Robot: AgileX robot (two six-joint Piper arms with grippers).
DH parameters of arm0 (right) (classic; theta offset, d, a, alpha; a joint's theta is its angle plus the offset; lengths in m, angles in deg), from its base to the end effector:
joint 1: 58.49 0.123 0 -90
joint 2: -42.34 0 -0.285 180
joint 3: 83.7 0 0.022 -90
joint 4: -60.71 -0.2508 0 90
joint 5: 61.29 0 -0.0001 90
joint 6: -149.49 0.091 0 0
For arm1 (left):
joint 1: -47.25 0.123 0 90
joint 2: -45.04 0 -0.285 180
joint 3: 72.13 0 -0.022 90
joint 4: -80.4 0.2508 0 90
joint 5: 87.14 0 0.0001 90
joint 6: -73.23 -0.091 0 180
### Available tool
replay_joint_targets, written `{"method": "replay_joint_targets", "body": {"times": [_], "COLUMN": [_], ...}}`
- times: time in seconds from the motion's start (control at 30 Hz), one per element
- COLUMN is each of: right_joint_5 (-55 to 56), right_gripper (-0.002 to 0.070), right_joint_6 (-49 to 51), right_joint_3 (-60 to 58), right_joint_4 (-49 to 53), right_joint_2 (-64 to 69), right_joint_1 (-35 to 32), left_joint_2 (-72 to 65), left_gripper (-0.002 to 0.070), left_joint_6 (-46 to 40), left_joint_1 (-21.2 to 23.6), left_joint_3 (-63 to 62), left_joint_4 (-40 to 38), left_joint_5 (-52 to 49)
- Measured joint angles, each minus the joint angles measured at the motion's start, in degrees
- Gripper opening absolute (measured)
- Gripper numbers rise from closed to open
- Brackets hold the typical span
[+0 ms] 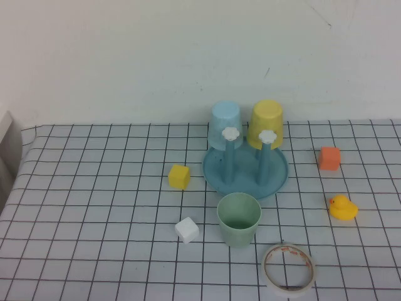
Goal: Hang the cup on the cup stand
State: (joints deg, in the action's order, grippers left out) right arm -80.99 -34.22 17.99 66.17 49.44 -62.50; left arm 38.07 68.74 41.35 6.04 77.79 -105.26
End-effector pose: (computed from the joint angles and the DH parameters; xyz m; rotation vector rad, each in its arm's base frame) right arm 0.0529 -0.0066 0.1765 -0.0550 1.8362 -0.1871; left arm 0.0533 -0.0068 0.1798 0.1344 1.7973 -0.0612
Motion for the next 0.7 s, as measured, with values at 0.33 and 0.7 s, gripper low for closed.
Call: {"method": "replay_joint_targets", "body": {"times": [0.33, 0.7], "right_joint_5": [0.0, 0.0], "right_gripper": [-0.0001, -0.0001], "right_joint_6": [0.0, 0.0], "right_joint_3": [0.0, 0.0], "right_joint_4": [0.0, 0.54], "right_joint_2": [0.0, 0.0], "right_joint_1": [0.0, 0.0], "left_joint_2": [0.0, 0.0], "left_gripper": [-0.0001, -0.0001], "left_joint_6": [0.0, 0.1], "left_joint_1": [0.0, 0.0], "left_joint_3": [0.0, 0.0], "left_joint_4": [0.0, 0.17], "left_joint_5": [0.0, 0.31]}}
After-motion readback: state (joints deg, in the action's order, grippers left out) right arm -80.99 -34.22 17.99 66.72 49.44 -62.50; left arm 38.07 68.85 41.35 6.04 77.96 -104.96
